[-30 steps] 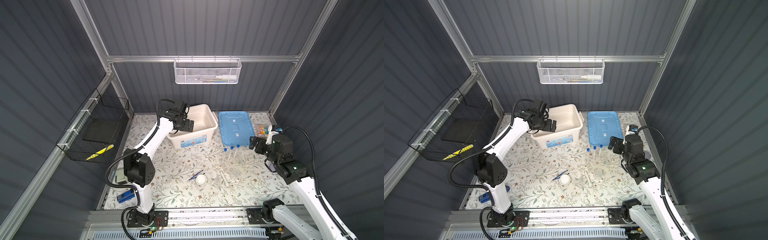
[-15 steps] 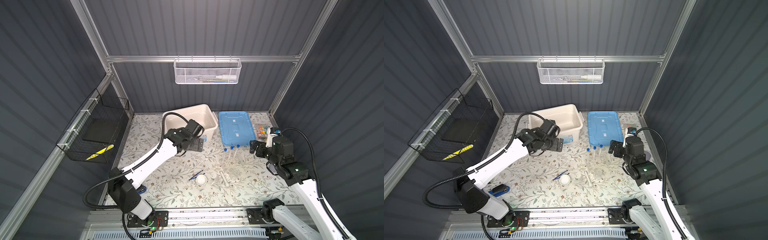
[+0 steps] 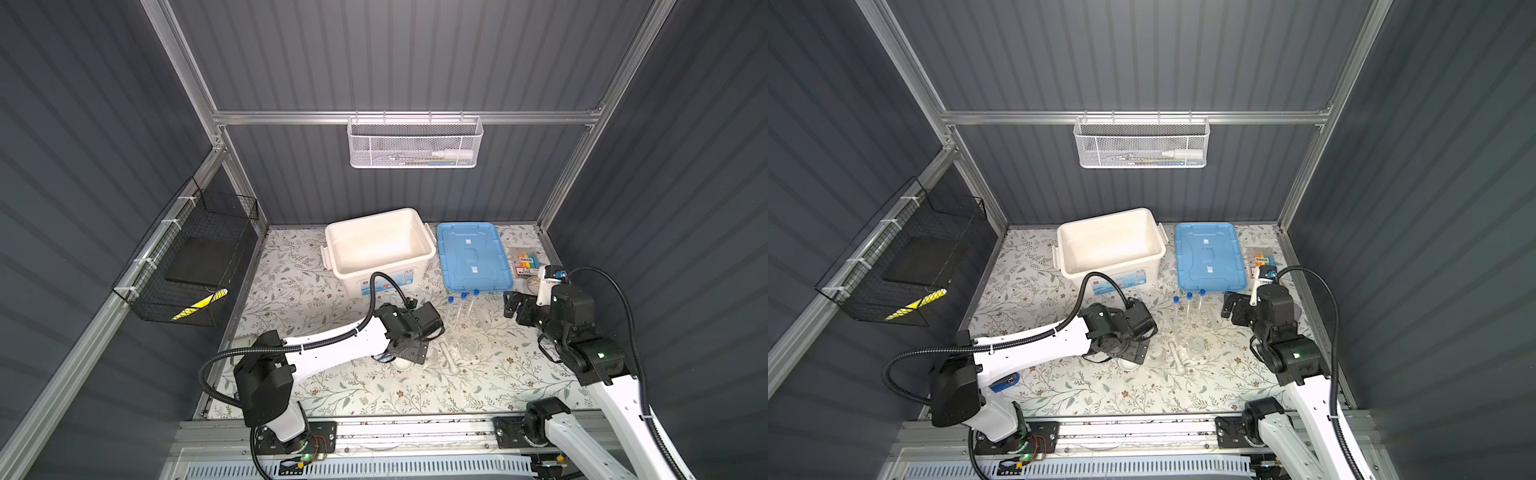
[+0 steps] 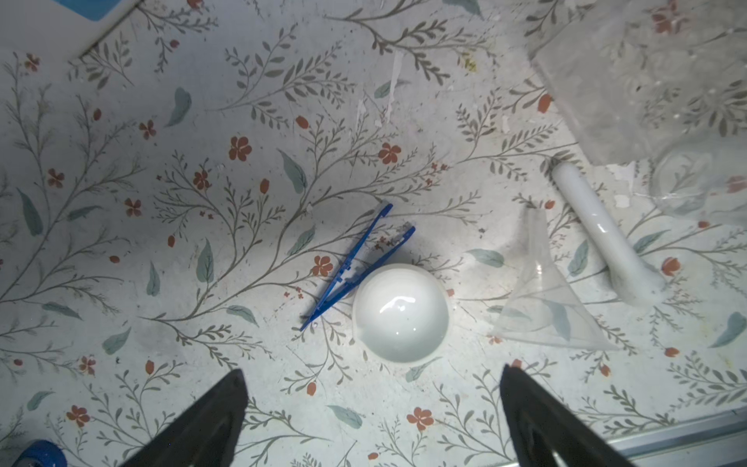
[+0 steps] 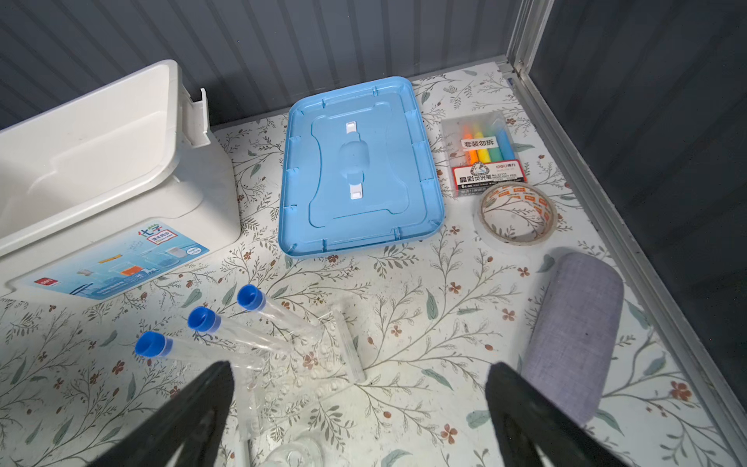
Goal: Organize the chemistry lab equipment
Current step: 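Move the left gripper out of the bin over the white round dish, then lower the open left gripper around the white round dish beside the tweezers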
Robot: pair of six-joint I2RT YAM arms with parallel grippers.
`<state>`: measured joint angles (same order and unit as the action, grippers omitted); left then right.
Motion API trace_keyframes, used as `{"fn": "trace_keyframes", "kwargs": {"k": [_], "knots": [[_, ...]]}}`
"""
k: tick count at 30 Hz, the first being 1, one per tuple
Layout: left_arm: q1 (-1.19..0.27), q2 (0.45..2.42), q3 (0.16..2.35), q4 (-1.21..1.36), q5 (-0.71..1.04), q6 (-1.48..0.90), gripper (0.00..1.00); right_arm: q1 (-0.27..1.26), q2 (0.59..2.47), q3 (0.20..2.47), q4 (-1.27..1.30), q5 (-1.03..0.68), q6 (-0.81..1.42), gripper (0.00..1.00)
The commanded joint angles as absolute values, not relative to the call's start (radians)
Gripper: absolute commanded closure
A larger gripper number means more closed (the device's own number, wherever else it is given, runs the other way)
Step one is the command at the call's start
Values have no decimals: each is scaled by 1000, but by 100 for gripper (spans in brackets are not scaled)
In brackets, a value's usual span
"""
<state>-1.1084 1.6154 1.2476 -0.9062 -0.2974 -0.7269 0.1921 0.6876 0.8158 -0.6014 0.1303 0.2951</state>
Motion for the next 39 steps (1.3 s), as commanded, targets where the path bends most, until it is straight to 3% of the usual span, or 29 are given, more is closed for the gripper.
{"fn": "trace_keyframes", "kwargs": {"k": [1, 15, 39], "knots": [[-1109, 1631, 1219, -872, -274, -767, 1, 187, 647, 794, -641, 137, 314, 1], [-1109, 1654, 1123, -767, -196, -737, 1, 187, 552, 756, -714, 153, 382, 1], [-1107, 1758, 1170, -740, -197, -678, 13, 188, 571, 752, -715, 151, 385, 1]]}}
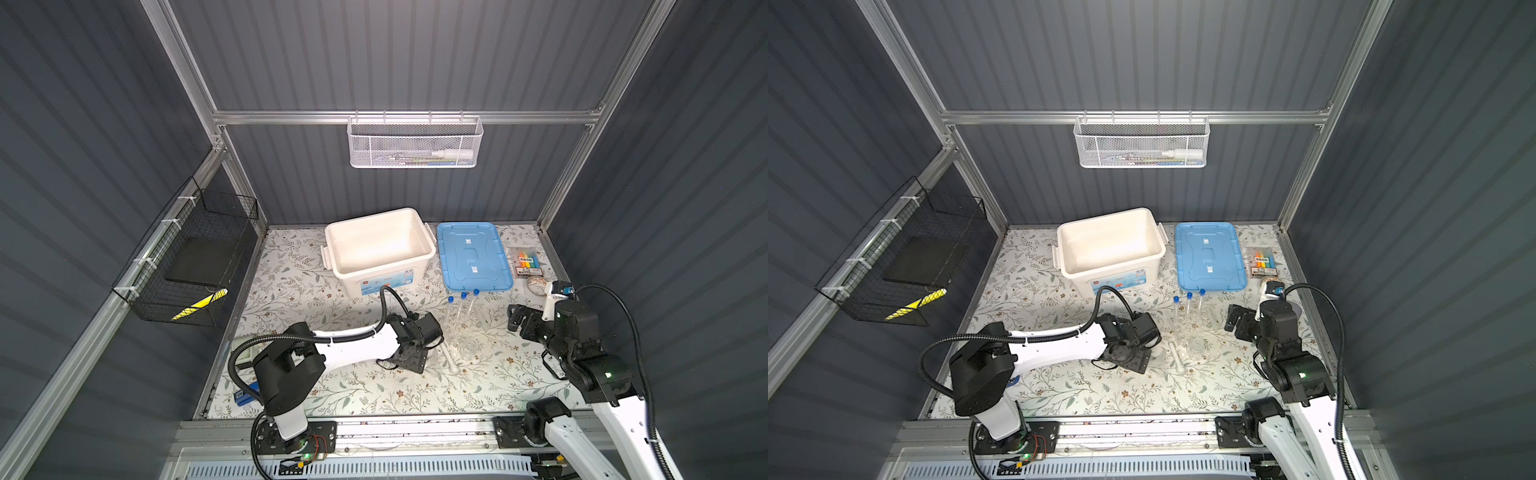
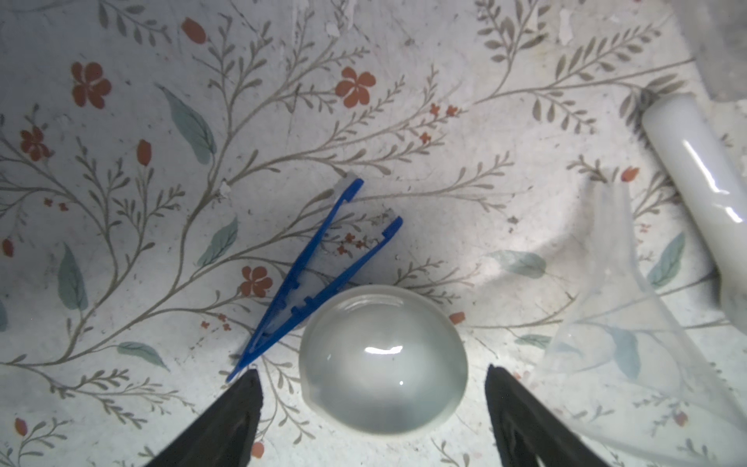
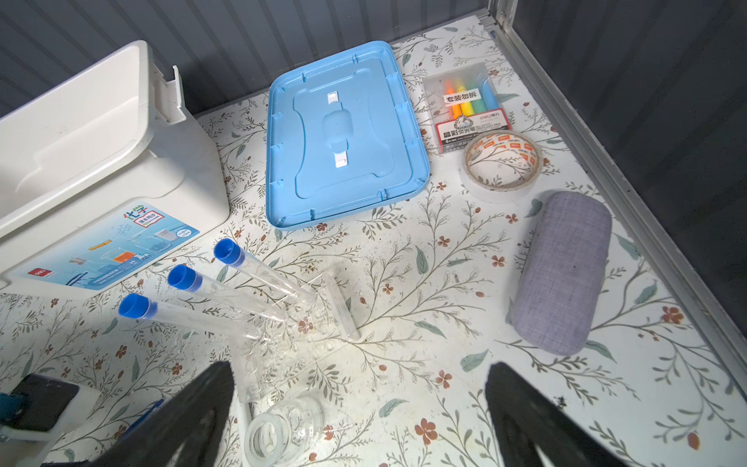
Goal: Organize the chemistry lab equipment
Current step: 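Lower the open left gripper around the white round dish beside the tweezers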
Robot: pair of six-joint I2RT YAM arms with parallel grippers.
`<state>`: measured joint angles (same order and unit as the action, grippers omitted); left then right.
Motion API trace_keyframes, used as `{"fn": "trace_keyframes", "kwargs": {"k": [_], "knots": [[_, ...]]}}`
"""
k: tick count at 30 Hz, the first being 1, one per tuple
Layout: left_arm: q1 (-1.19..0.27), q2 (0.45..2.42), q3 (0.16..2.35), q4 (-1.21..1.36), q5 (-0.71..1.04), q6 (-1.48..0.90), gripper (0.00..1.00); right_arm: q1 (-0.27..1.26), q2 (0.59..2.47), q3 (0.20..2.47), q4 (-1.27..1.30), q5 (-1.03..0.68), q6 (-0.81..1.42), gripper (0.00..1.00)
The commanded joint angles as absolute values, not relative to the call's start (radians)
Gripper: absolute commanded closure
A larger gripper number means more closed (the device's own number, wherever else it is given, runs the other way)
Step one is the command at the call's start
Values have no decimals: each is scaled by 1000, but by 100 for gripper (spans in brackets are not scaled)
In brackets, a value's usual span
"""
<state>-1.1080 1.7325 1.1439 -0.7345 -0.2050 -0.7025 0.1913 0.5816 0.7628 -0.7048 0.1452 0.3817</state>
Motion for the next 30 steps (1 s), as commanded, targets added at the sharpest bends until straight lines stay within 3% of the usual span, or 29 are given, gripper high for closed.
{"fn": "trace_keyframes", "kwargs": {"k": [1, 30], "knots": [[-1108, 1760, 1170, -739, -197, -677, 13, 187, 571, 753, -715, 152, 385, 1], [-1104, 1798, 1160, -713, -171, -663, 21, 187, 570, 756, -733, 163, 381, 1]]}}
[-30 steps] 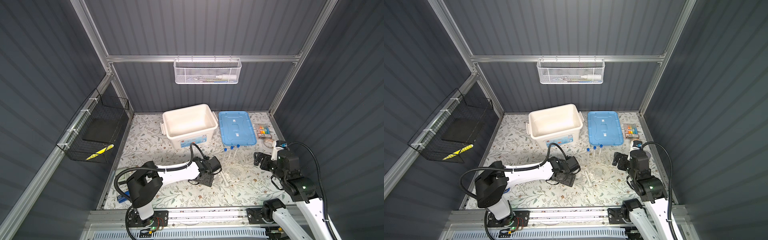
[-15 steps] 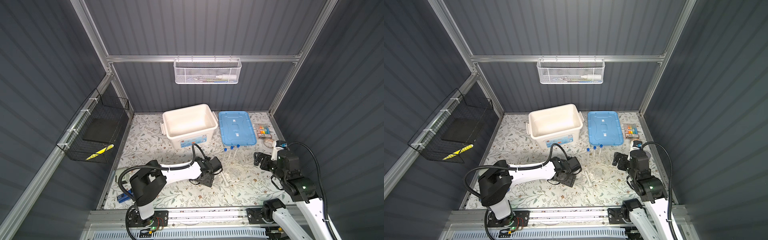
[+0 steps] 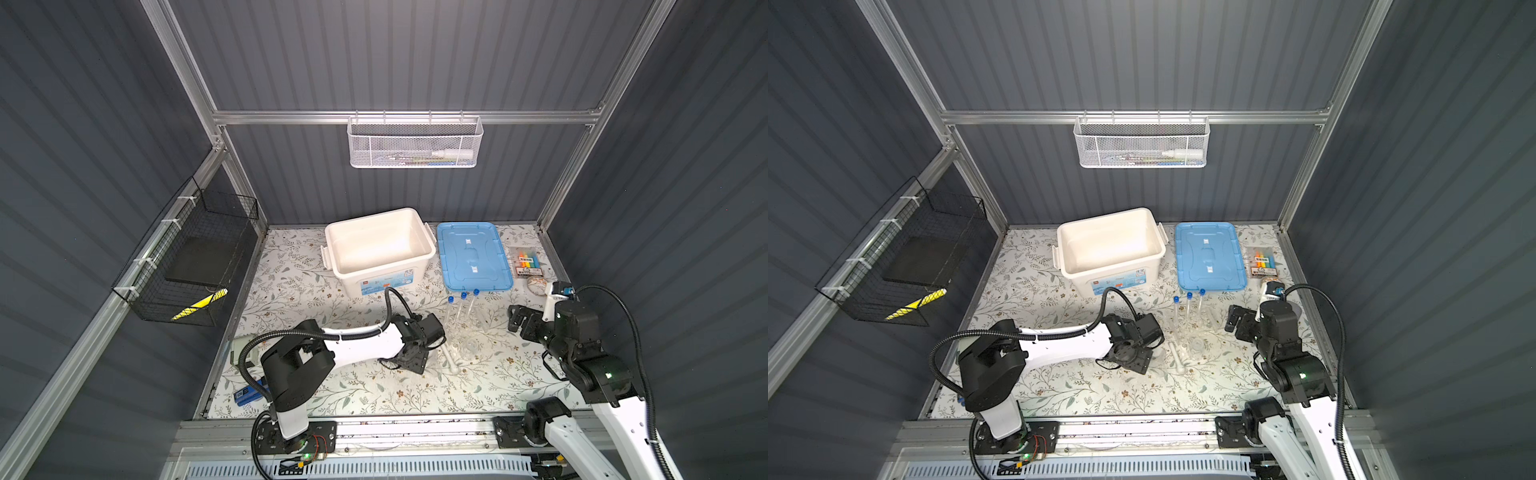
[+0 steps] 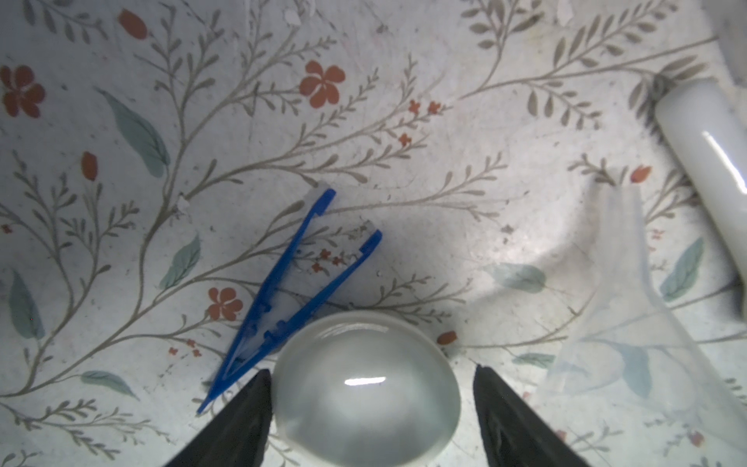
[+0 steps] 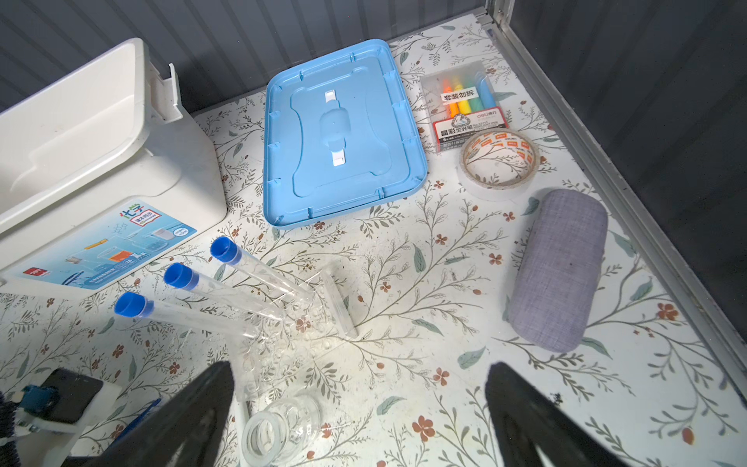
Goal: Organize the chemistry lab equipment
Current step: 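Lower the open left gripper around the white round dish beside the tweezers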
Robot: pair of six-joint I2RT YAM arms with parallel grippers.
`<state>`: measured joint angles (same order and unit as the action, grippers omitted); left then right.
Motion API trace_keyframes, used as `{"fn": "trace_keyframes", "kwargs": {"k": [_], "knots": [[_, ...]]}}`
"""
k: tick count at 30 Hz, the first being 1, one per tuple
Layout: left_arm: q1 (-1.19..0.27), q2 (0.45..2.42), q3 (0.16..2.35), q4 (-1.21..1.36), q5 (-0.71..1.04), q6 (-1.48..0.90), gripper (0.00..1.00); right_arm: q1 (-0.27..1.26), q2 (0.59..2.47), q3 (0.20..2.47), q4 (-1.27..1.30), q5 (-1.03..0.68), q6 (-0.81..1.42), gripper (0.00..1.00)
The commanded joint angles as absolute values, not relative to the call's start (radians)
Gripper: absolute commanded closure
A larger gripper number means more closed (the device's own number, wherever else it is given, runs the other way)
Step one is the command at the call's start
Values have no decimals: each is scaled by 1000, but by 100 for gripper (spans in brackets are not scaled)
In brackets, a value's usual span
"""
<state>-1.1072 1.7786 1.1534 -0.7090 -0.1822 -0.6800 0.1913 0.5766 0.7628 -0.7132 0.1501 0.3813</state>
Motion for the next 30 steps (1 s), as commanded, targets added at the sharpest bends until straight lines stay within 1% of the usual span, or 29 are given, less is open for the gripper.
{"fn": "trace_keyframes", "kwargs": {"k": [1, 13, 23, 30], "knots": [[-1103, 1797, 1158, -713, -170, -664, 21, 187, 570, 756, -733, 163, 382, 1], [-1100, 1799, 1144, -724, -181, -672, 21, 187, 571, 756, -731, 160, 382, 1], [-1098, 1802, 1132, -731, -193, -675, 24, 187, 573, 755, -735, 158, 380, 1], [-1098, 1805, 1123, -721, -189, -676, 25, 187, 580, 756, -733, 158, 379, 1]]}}
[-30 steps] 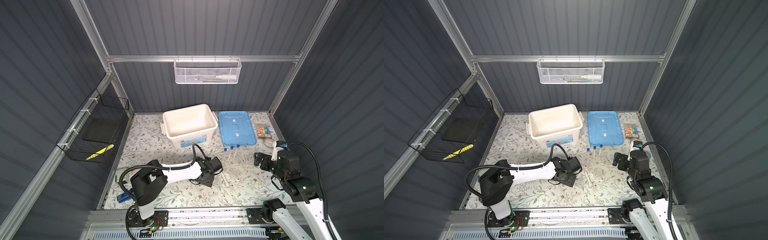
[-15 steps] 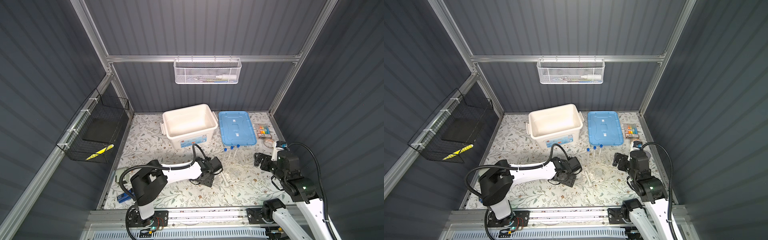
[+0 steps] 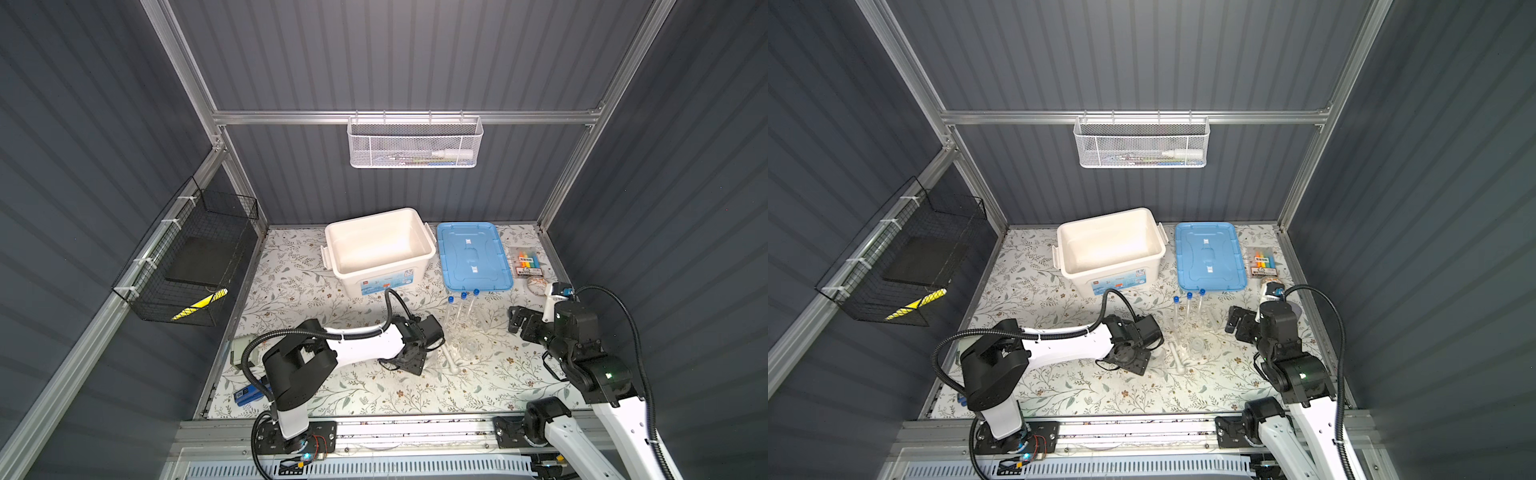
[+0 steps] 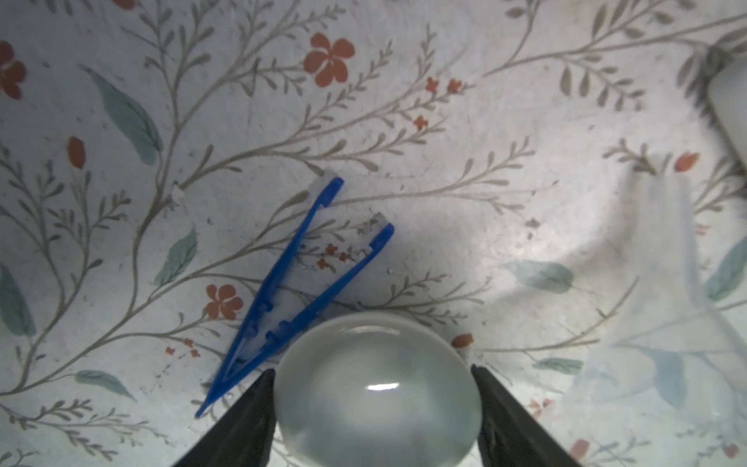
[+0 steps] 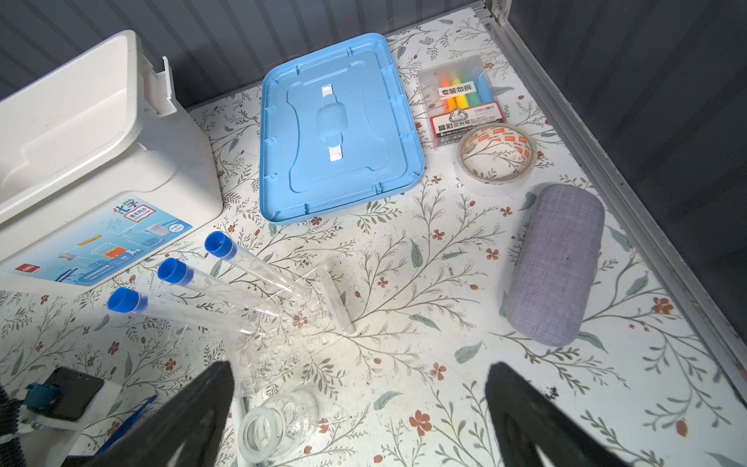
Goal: Organize the chemistry lab equipment
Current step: 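Lower the open left gripper around the white round dish beside the tweezers, then close the left gripper on the clear round dish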
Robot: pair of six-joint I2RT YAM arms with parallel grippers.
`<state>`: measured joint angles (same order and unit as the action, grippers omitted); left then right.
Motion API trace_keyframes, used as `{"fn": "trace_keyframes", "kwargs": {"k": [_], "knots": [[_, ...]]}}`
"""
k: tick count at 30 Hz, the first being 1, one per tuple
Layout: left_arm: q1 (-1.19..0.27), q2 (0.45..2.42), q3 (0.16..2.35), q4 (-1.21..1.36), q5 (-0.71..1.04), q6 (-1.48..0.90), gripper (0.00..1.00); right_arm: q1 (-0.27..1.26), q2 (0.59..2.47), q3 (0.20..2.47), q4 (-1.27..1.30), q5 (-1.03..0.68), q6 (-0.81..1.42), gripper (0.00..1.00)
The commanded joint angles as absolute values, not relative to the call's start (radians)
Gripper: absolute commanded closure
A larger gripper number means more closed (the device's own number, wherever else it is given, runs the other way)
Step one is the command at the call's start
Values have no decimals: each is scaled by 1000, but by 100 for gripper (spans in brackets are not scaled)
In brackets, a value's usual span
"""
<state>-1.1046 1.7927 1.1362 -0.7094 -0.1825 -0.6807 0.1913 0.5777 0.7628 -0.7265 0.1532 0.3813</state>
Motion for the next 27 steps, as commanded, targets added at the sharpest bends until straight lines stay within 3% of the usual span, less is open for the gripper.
{"fn": "trace_keyframes", "kwargs": {"k": [1, 10, 22, 27], "knots": [[-1097, 1803, 1123, -720, -189, -676, 25, 187, 579, 756, -733, 157, 380, 1], [-1097, 1801, 1129, -724, -197, -676, 27, 187, 583, 756, -731, 156, 376, 1], [-1097, 1803, 1146, -720, -203, -687, 22, 187, 576, 750, -737, 157, 374, 1], [-1097, 1807, 1146, -708, -194, -687, 25, 187, 574, 747, -738, 158, 374, 1]]}}
